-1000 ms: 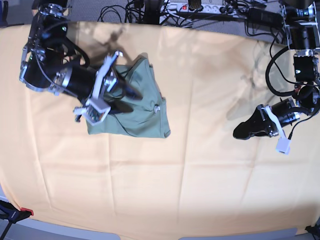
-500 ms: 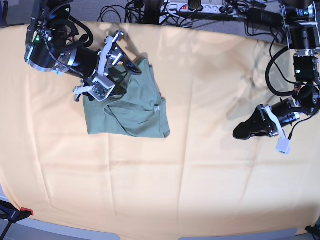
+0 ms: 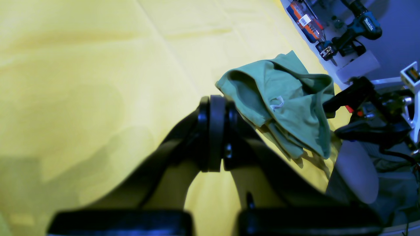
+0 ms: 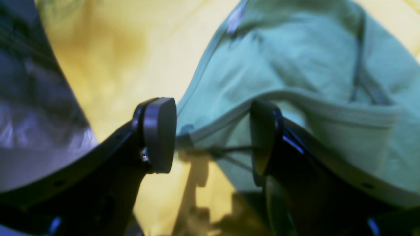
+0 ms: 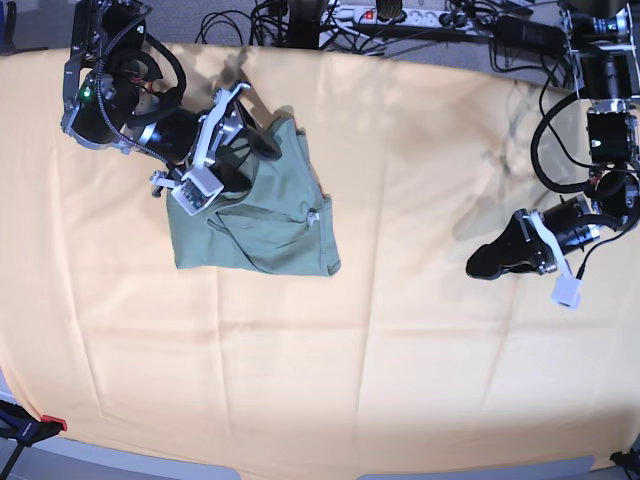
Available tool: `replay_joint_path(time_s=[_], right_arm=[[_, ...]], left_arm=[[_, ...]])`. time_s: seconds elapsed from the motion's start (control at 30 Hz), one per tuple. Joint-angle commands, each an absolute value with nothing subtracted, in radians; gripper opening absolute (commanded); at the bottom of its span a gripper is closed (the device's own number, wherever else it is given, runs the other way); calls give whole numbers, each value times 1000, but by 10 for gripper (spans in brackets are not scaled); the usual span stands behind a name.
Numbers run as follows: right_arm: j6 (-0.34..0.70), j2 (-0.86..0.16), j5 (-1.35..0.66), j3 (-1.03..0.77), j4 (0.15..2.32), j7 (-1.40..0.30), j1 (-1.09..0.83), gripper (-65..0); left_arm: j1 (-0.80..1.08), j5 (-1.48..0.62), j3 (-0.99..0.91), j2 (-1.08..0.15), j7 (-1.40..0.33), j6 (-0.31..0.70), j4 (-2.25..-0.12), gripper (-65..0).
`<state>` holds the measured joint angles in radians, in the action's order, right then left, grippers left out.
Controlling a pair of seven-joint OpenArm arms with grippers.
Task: Fold the T-shirt properly
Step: 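Press and smooth the folded bundle with the right gripper, then release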
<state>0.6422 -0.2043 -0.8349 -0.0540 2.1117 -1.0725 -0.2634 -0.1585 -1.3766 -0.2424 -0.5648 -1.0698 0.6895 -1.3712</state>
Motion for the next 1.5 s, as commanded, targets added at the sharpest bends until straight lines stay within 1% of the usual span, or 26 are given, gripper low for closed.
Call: replay_joint_path(time_s=[0.0,0.1,0.13,0.33,0.47,0.5,0.53,0.67,0.7,0.73,0.93,1.07,1.17,1.33,1.47], right_arm=[[634,-210,-818,-57,2124,-1026,-255,-273],[531,-210,-681,-57,2124,-959,-255,-274],[514,-210,-652,-57,2124,-953,-255,-277],[510,-211,-641,-37,2124,-963,-257,-277],[489,-211,-634,31,2124,-982,-258,-282],[485,-211,-614,56,2124,-983,-257,-305],[474,-211,-579,83,2124,-982,-257,-345],[398,-211,-390,168,2124,-942,-257,-589],[389,-211,-361,179,2124,-934,-255,-636],[384,-211,-349,186,2124,-934,-252,-650],[388,-211,-386,190,2178,-939,-253,-650],[449,-210,-453,190,2253,-942,-258,-650],[482,-208,-534,190,2260,-942,-267,-650],[567,-163,-634,190,2258,-942,-293,-650],[602,-128,-636,190,2258,-942,-297,-650]], left_arm=[[-178,-1404,-251,-582,-1048,698,-1386,-650],[-178,-1404,-251,-582,-1048,698,-1386,-650],[-178,-1404,-251,-582,-1048,698,-1386,-650],[-178,-1405,-251,-582,-1047,698,-1386,-650],[-178,-1405,-251,-582,-1047,698,-1386,-650],[-178,-1404,-251,-582,-1048,698,-1386,-650],[-178,-1404,-251,-582,-1048,698,-1386,-650],[-178,-1404,-251,-582,-1048,698,-1386,-650],[-178,-1404,-251,-582,-1048,698,-1386,-650],[-178,-1405,-251,-582,-1048,698,-1386,-650],[-178,-1405,-251,-582,-1048,698,-1386,-650],[-178,-1404,-251,-582,-1048,698,-1386,-650],[-178,-1405,-251,-582,-1048,698,-1386,-650],[-178,-1419,-251,-582,-1048,698,-1386,-650],[-178,-1427,-251,-582,-1048,698,-1386,-650]])
